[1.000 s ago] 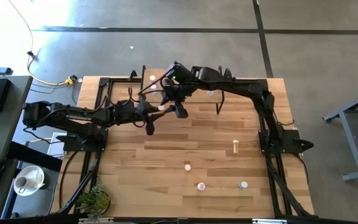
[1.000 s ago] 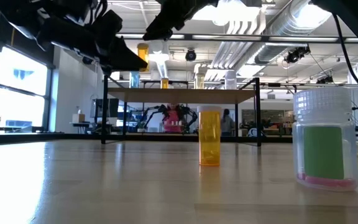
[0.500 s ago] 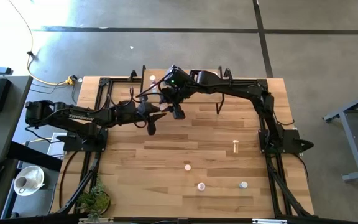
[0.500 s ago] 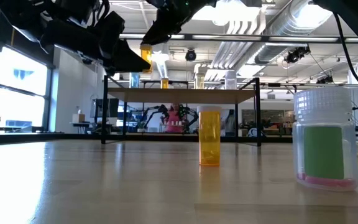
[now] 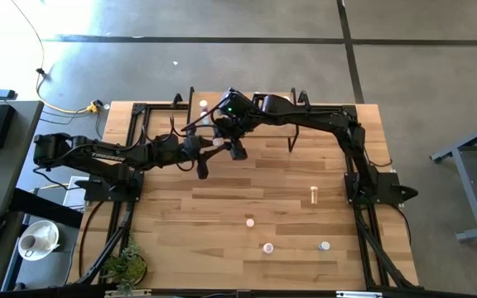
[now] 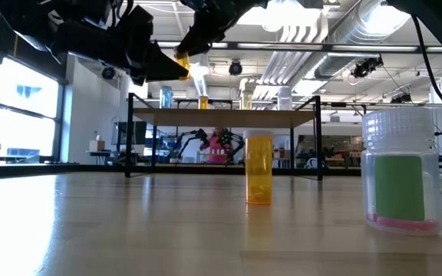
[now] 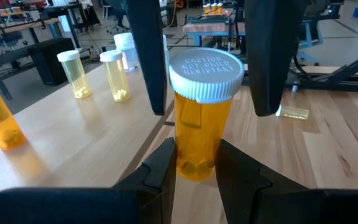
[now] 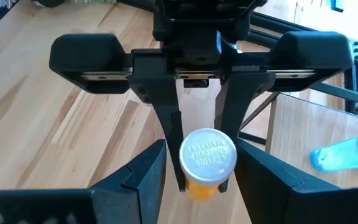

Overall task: Pick and place medicine bottles onto shelf by color
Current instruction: Adjust the orange pill bottle on the shelf

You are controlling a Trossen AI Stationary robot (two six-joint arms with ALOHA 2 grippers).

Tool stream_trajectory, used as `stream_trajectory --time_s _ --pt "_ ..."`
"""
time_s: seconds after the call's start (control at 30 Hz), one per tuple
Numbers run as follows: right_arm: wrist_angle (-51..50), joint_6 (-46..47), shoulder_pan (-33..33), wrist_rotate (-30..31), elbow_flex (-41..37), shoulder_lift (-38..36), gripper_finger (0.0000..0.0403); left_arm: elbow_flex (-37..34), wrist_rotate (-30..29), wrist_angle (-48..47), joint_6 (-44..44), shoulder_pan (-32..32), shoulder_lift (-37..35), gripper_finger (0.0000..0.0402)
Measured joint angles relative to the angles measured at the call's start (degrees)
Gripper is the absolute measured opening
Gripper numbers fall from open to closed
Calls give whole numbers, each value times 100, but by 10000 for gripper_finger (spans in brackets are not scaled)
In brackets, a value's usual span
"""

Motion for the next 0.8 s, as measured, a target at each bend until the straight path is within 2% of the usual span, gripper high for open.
stream_trajectory --time_s 0.3,0.6,0.8 --pt "11 157 4 0 0 0 172 0 -5 -16 0 0 0 85" --pt "5 156 4 3 0 0 122 0 -4 -49 0 0 0 85" --pt "-65 156 4 1 2 0 116 0 9 -49 0 0 0 85"
